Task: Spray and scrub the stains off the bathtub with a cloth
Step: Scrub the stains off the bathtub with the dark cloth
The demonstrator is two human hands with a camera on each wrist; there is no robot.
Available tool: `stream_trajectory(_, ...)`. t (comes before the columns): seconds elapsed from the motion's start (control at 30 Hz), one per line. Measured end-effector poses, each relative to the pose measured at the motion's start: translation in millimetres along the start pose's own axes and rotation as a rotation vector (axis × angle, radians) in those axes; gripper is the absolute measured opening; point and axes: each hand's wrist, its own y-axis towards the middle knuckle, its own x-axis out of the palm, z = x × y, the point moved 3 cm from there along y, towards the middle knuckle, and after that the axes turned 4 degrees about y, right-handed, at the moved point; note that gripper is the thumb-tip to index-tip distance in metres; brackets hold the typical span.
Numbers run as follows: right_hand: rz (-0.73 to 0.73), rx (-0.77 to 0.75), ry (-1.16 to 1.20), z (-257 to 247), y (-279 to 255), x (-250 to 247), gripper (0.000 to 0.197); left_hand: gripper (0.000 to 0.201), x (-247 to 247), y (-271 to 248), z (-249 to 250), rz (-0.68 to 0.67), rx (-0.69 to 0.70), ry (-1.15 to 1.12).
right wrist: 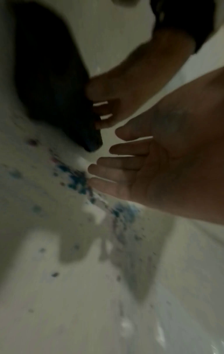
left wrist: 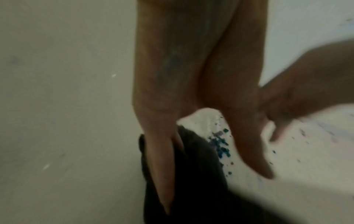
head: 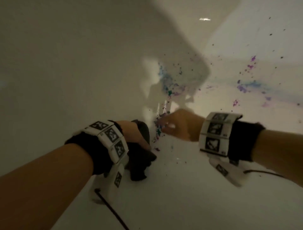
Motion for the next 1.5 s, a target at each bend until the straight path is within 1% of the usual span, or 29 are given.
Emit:
stream_trajectory(0.03,-0.042,-0.007,-0.003,-5,2,12,0.043,0.062,1,0,-5,-0.119,0.015,-0.104)
stream_trajectory(0.07,-0.069,-0.01,-0.004,-8,5,22,0.045,0.059,0,-7,-8,-0.222,0.006,-0.228)
stream_trajectory(0.1,-0.075,-0.01,-0.003,-11,10,30,0.048,0.05,-6,-11,-12,-0.233,0.023,-0.243)
stream_trajectory(0.13,-0.062,-0.004,0.007,-14,16,38,0.051,0.041,-17,-12,-17,-0.187,0.051,-0.236)
stream_trajectory(0.17,-0.041,0.01,0.018,-17,21,44,0.054,0.034,-32,-12,-21,-0.104,0.091,-0.194)
stream_trajectory(0.2,-0.017,0.026,0.031,-20,28,51,0.058,0.031,-47,-14,-24,0.015,0.121,-0.119)
stream_trajectory(0.23,-0.012,0.044,0.036,-24,34,57,0.062,0.032,-64,-15,-26,0.164,0.131,-0.039)
stream_trajectory(0.3,-0.048,0.067,0.02,-34,47,71,0.071,0.048,-93,-12,-25,0.496,0.177,0.166)
stream_trajectory(0.33,-0.074,0.077,-0.003,-38,53,78,0.075,0.058,-100,-11,-22,0.592,0.212,0.272)
stream_trajectory(0.37,-0.081,0.08,-0.042,-42,59,84,0.08,0.066,-104,-6,-19,0.601,0.239,0.355)
stream_trajectory(0.43,-0.038,0.07,-0.109,-47,66,93,0.085,0.075,-102,6,-13,0.524,0.234,0.551)
stream_trajectory(0.53,0.035,0.068,-0.133,-47,74,99,0.084,0.07,-92,27,-15,0.419,0.133,0.738)
stream_trajectory(0.63,0.045,0.057,-0.154,-48,79,97,0.072,0.067,-80,33,-15,0.405,0.105,0.712)
stream_trajectory(0.73,0.011,-0.02,-0.158,-45,85,87,0.061,0.064,-83,32,-15,0.387,0.096,0.706)
stream_trajectory(0.83,-0.041,-0.054,-0.098,-36,81,68,0.06,0.063,-91,30,-20,0.32,0.085,0.776)
stream_trajectory(0.93,-0.001,-0.123,0.02,-29,55,44,0.06,0.062,-94,31,-23,0.309,0.076,0.817)
stream_trajectory(0.97,-0.045,-0.178,0.038,-31,41,39,0.059,0.061,-93,31,-23,0.322,0.086,0.801)
stream_trajectory(1.0,-0.129,-0.238,0.015,-34,26,39,0.058,0.061,-93,30,-23,0.335,0.093,0.786)
stream_trajectory(1.07,-0.381,-0.308,-0.062,-36,-3,51,0.057,0.064,-92,28,-21,0.318,0.07,0.794)
stream_trajectory(1.1,-0.519,-0.302,-0.055,-35,-15,63,0.055,0.065,-92,27,-20,0.297,0.053,0.804)
stream_trajectory(1.13,-0.614,-0.256,-0.04,-35,-22,72,0.052,0.066,-92,27,-19,0.285,0.041,0.809)
stream_trajectory(1.17,-0.648,-0.234,-0.048,-34,-24,81,0.049,0.066,-93,26,-17,0.282,0.035,0.81)
stream_trajectory(1.2,-0.639,-0.251,-0.088,-32,-21,84,0.045,0.065,-94,27,-16,0.282,0.035,0.82)
stream_trajectory(1.27,-0.518,-0.29,-0.214,-24,-6,85,0.044,0.064,-95,29,-17,0.27,0.036,0.843)
stream_trajectory(1.33,-0.472,-0.156,-0.232,-11,12,88,0.051,0.065,-94,32,-19,0.262,0.036,0.84)
stream_trajectory(1.37,-0.417,-0.058,-0.191,-9,19,86,0.052,0.065,-94,33,-20,0.264,0.036,0.828)
stream_trajectory(1.4,-0.339,-0.028,-0.204,-2,30,83,0.052,0.065,-94,34,-21,0.269,0.038,0.82)
stream_trajectory(1.43,-0.223,0.005,-0.147,3,39,75,0.051,0.066,-93,35,-22,0.274,0.046,0.811)
stream_trajectory(1.5,0.015,0.109,0.06,14,51,50,0.05,0.066,-92,35,-23,0.28,0.049,0.802)
